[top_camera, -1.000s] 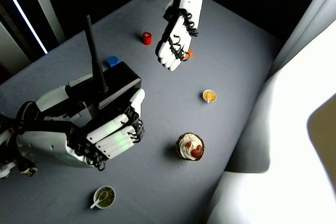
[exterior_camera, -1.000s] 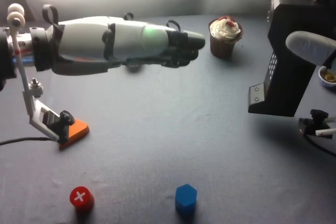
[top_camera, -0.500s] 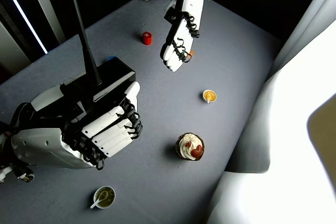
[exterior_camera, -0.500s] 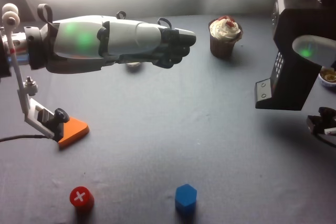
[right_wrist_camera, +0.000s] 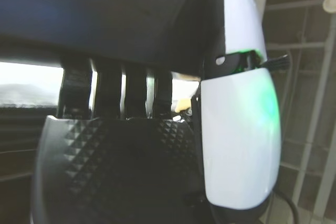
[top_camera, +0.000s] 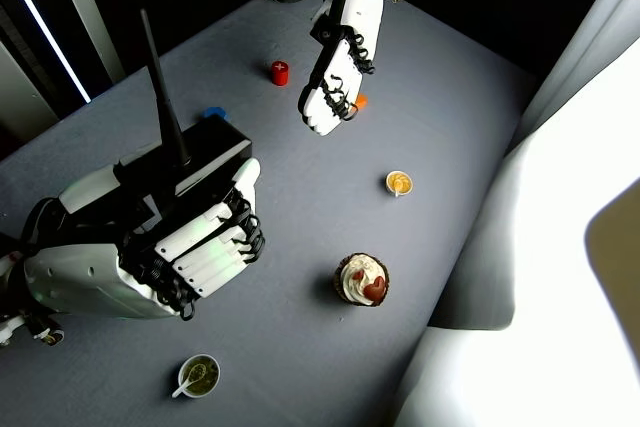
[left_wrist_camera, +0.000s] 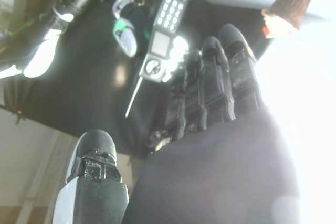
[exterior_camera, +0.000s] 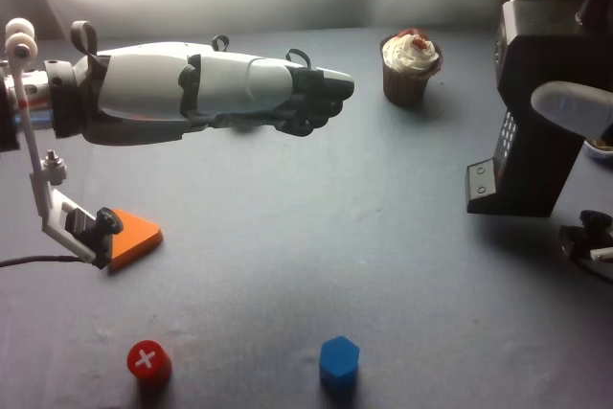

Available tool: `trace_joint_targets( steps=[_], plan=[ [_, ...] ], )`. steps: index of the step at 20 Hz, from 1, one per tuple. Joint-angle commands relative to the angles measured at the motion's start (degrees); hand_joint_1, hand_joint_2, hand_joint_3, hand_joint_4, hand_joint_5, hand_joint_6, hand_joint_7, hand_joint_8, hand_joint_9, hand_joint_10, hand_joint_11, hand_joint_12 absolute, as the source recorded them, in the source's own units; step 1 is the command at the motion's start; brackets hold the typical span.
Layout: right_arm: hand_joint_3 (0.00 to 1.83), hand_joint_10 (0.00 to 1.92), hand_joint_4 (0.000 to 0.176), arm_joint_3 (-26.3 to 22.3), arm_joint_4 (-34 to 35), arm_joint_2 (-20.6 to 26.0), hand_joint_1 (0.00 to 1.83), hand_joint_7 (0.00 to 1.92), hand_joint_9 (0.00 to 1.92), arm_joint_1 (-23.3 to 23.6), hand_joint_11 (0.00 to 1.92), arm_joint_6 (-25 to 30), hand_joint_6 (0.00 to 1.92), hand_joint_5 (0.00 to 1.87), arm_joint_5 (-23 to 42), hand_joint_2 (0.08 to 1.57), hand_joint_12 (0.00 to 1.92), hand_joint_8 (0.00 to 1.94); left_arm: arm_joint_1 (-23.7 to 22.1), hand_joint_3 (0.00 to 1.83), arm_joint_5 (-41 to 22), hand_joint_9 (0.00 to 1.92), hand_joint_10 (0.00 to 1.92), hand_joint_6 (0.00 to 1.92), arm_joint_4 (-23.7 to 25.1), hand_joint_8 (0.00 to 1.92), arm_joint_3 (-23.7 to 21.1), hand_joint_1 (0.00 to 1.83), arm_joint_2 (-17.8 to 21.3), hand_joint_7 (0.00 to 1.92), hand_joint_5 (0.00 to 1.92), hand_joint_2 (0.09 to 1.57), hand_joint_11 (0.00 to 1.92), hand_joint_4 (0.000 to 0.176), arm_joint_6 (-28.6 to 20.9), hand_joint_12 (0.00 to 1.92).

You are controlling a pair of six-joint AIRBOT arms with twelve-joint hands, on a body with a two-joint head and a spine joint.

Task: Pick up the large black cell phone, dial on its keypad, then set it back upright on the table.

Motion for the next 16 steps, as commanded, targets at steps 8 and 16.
trace_joint_targets(
  steps=[8, 16],
  plan=[
    [0.00, 1.43, 0.000, 1.26, 1.78, -1.33, 1.36, 0.79, 0.78, -0.47, 0.81, 0.65, 0.95, 0.95, 8.88, 1.17, 1.29, 1.23, -0.63, 0.00, -4.45, 0.16, 0.00, 0.00, -4.05, 0.00, -0.75, 0.00, 0.30, 0.17, 0.13, 1.16, 0.00, 0.009, -0.44, 0.48],
    [0.00, 1.45, 0.000, 1.50, 2.26, -2.23, 1.35, 0.79, 0.76, -1.10, 0.78, 0.43, 0.96, 0.97, 9.26, 1.17, 1.30, 1.17, -0.26, 0.00, -4.50, 0.19, 0.01, 0.00, -4.18, 0.00, -1.11, 0.00, 0.33, 0.19, 0.15, 1.16, 0.00, 0.009, -0.43, 0.53]
  ],
)
